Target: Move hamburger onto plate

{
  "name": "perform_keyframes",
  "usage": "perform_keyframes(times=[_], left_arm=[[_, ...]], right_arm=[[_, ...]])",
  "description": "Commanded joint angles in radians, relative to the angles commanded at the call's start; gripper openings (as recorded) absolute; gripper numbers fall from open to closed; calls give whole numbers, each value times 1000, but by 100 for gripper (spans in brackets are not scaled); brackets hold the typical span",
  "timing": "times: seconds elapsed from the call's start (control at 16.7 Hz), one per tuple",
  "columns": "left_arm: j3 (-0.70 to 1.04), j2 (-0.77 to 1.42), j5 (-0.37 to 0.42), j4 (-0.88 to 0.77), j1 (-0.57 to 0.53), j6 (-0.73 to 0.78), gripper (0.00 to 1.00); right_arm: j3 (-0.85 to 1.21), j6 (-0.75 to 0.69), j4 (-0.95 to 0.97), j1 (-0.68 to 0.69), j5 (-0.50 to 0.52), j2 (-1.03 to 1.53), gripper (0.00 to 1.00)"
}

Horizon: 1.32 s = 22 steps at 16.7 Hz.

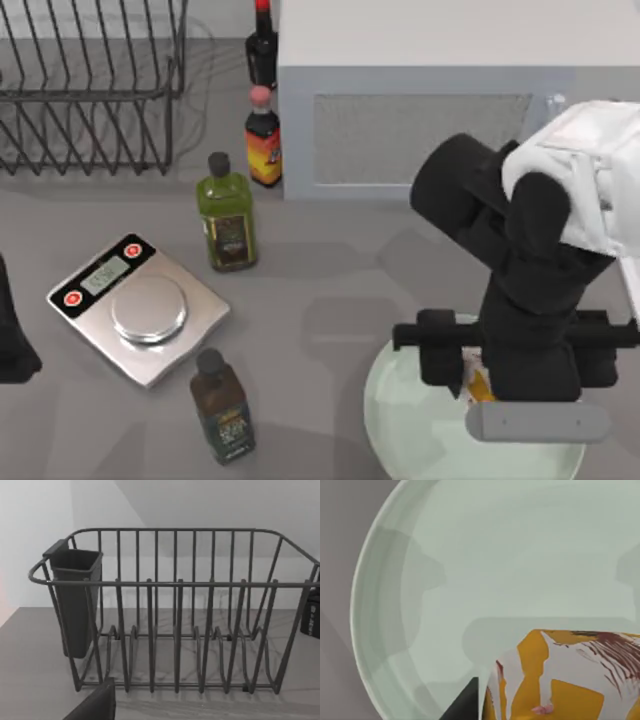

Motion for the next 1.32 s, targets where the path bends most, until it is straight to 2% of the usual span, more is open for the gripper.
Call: perform_keyframes(times=[0.3,0.6,1.32], left_arm=[[0,0,0,0,0,0,100],[0,0,0,0,0,0,100],[0,0,0,0,0,0,100]], right_arm=[[-87,-3,145,3,1,46,0],[-101,-5,163,4,0,55,0],[-101,-5,163,4,0,55,90]])
